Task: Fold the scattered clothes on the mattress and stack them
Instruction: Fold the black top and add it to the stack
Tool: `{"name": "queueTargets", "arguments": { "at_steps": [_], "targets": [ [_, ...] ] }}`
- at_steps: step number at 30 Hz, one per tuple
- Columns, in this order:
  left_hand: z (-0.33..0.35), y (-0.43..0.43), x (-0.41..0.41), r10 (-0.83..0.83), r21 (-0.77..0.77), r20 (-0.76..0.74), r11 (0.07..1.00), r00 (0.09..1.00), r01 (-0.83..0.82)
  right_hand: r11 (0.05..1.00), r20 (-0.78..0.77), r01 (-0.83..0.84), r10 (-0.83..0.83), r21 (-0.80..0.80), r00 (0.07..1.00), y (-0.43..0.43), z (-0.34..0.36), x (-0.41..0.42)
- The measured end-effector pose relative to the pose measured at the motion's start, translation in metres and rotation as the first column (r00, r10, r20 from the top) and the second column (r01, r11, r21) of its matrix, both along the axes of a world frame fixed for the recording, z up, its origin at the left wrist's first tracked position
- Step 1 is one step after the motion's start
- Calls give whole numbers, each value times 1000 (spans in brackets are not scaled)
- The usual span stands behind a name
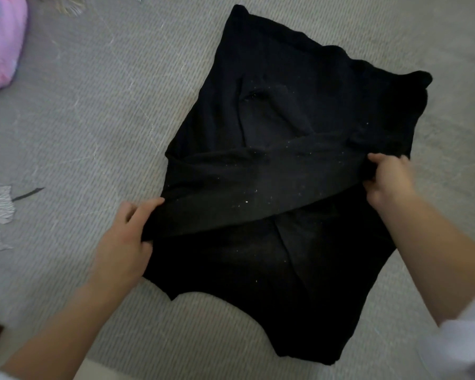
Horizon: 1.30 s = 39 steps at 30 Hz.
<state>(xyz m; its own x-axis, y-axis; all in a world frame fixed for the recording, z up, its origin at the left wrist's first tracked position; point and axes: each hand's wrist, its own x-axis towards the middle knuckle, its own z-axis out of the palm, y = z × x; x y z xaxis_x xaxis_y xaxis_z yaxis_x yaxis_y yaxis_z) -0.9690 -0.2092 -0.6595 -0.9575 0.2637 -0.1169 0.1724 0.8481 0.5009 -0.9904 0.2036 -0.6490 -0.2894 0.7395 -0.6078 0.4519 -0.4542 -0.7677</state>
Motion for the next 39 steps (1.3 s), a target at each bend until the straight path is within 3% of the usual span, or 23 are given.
{"name": "queueTargets", "arguments": {
  "at_steps": [3, 6, 9, 12, 15, 18, 21, 22, 26, 28, 30, 33, 36, 39],
  "targets": [
    [6, -13, 15, -37, -29, -24, 999, 999, 37, 994, 47, -38, 34, 102, 998, -3, 2, 13],
    [-3, -23, 33, -192, -119, 42, 973, 981, 196, 902, 383, -277, 140, 331, 913, 3, -7, 38],
    [-8, -23, 42, -288, -176, 40, 941, 957, 291, 674, 551, -554, 253, 489, 795, -6, 2, 63],
    [-6, -20, 45, -305, -255, 36, 918, 952, 304, 307, 581, -774, 524, 554, 623, -40, 9, 109],
    [-8, -22, 49, -418, -379, 102, 823, 903, 424, -6, 691, -913, 655, 409, 306, -81, 4, 173],
    [-11, -26, 52, -582, -426, 165, 686, 796, 590, -161, 727, -976, 687, 145, -6, -112, -6, 234],
    [-7, -26, 54, -691, -467, 203, 554, 693, 689, -319, 796, -946, 585, 50, -156, -135, -13, 276],
    [-6, -23, 54, -710, -481, 204, 527, 674, 701, -339, 825, -940, 543, 43, -159, -139, -13, 280],
    [-4, -10, 46, -798, -520, 205, 402, 567, 753, -240, 832, -964, 554, 117, -37, -145, -14, 270],
    [-1, -3, 38, -824, -506, 192, 383, 534, 773, -212, 836, -963, 548, 167, 24, -151, -6, 259],
    [7, 7, 31, -789, -446, 250, 421, 561, 790, -160, 826, -973, 562, 165, 47, -152, 3, 247],
    [18, 22, 26, -697, -304, 280, 587, 660, 750, 60, 799, -987, 580, 150, 157, -143, 9, 231],
    [30, 29, 24, -614, -245, 292, 693, 734, 677, 264, 750, -954, 600, 140, 276, -135, 17, 221],
    [44, 29, 25, -558, -141, 413, 742, 720, 655, 314, 687, -945, 666, 96, 292, -128, 26, 226]
  ]
}}
